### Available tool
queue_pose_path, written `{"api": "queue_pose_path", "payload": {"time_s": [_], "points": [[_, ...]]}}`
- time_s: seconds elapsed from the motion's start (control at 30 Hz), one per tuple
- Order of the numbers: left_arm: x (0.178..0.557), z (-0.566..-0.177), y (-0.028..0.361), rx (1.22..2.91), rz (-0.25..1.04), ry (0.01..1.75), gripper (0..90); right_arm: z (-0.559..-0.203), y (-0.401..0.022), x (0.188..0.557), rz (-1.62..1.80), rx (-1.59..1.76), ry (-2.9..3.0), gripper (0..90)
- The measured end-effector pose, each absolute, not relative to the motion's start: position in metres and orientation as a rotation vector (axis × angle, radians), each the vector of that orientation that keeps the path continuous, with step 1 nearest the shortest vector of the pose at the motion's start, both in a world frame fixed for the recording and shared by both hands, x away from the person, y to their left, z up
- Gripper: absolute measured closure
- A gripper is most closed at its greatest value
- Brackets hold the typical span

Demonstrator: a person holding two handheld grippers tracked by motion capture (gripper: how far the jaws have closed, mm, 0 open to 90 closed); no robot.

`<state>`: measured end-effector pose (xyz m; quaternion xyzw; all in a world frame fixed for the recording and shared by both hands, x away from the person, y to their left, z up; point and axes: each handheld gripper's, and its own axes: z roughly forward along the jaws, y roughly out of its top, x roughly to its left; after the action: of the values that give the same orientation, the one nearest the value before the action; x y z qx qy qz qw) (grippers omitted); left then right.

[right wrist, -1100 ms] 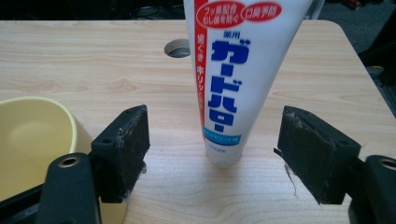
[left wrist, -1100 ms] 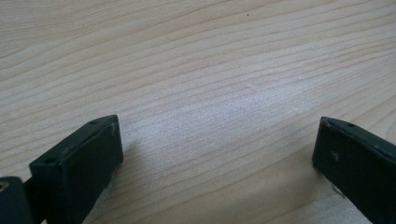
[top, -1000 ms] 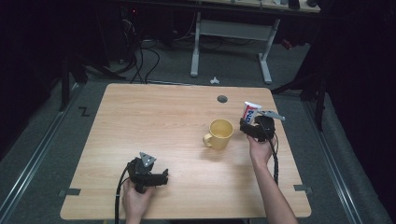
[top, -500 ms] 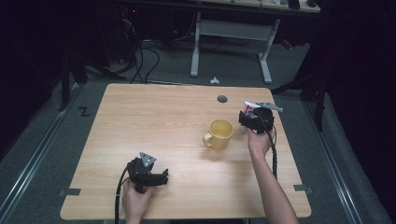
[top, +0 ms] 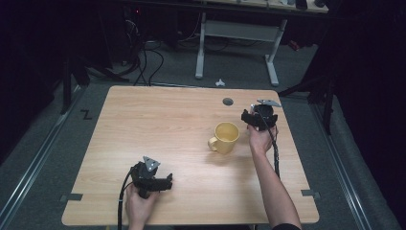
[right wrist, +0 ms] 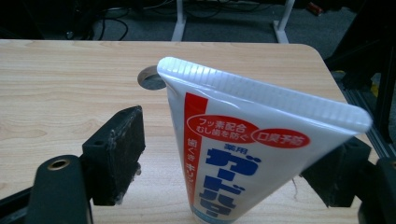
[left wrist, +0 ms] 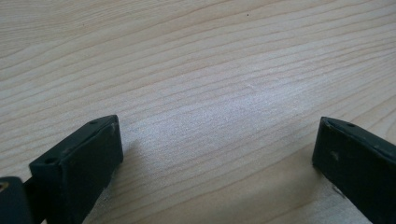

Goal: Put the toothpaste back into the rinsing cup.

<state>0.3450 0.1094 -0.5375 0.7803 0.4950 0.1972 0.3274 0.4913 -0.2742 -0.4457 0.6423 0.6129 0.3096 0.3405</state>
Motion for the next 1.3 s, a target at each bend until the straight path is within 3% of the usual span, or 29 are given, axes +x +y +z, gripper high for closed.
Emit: {"api": "queue_pose_path", "payload": {"time_s": [0.3, 0.73, 1.3], "points": [[0.345, -0.537, 0.109, 2.043, 0.516, 1.295, 1.9, -0.454, -0.282, 0.499, 0.814, 1.733, 1.572, 24.4], [0.345, -0.537, 0.109, 2.046, 0.514, 1.291, 1.9, -0.465, -0.283, 0.503, 0.825, 1.744, 1.588, 40.1], [0.345, -0.537, 0.109, 2.047, 0.513, 1.287, 1.9, -0.468, -0.277, 0.499, 0.753, 1.609, 1.651, 44.6]]}}
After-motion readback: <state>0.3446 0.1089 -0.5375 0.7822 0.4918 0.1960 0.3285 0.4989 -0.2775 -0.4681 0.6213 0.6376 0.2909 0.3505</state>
